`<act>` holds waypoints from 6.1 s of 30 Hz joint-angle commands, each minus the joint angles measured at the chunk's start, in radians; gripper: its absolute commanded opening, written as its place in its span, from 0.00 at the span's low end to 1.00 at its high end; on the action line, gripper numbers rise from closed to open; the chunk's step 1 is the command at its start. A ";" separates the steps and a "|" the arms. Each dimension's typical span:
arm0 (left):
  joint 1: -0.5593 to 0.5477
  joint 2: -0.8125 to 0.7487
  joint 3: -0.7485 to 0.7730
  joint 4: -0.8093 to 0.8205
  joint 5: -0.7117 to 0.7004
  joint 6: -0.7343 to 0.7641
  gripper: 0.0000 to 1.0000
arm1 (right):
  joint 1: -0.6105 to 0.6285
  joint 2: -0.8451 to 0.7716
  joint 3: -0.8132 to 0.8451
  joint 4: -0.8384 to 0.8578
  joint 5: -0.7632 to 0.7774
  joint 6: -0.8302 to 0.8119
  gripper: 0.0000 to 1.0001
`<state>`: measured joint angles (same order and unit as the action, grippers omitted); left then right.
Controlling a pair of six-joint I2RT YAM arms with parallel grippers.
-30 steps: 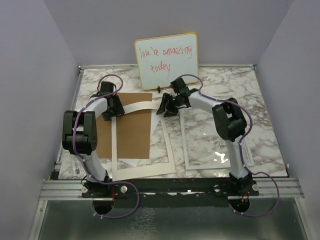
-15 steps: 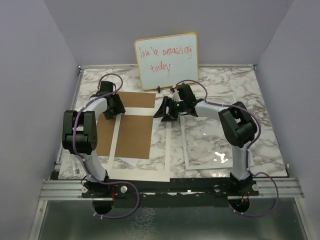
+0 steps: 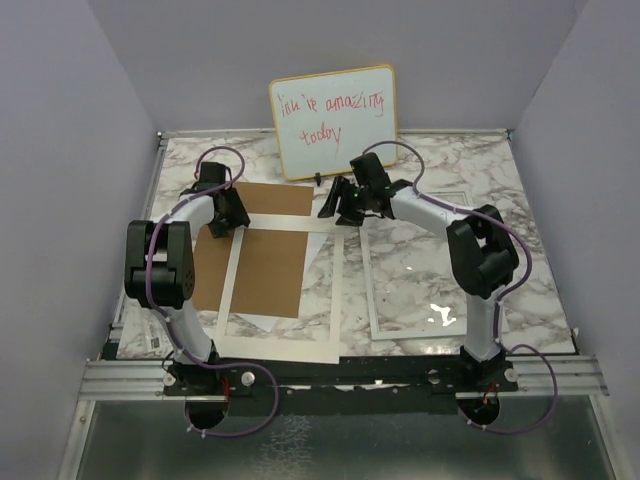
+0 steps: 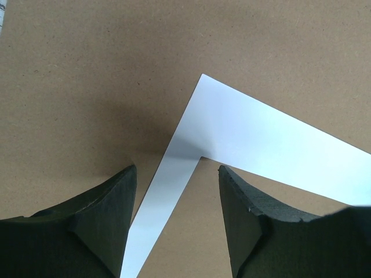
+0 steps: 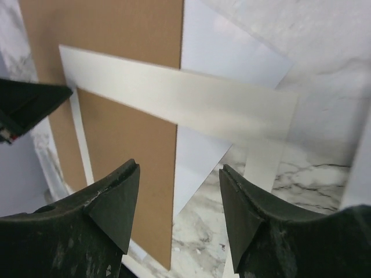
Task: Put the photo into the frame
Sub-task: Pick up the photo frame item at the center of the board.
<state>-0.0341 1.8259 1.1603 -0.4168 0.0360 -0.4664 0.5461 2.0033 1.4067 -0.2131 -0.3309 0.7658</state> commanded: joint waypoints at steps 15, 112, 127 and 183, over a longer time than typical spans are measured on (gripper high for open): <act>-0.007 0.107 -0.062 -0.061 0.123 -0.015 0.60 | -0.001 0.163 0.124 -0.350 0.141 0.009 0.61; -0.004 -0.123 0.007 -0.150 0.166 0.021 0.92 | 0.257 0.070 0.212 -0.473 0.923 -0.181 0.01; -0.004 -0.337 -0.143 -0.059 0.461 0.073 0.93 | 0.239 0.052 0.275 -0.517 0.909 -0.234 0.01; -0.001 -0.363 0.254 -0.186 0.576 -0.032 0.00 | 0.001 -0.196 -0.101 -0.411 0.460 -0.156 0.63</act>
<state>-0.0364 1.4872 1.3479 -0.5934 0.5930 -0.4526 0.5510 1.7420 1.3186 -0.5217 0.2066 0.5373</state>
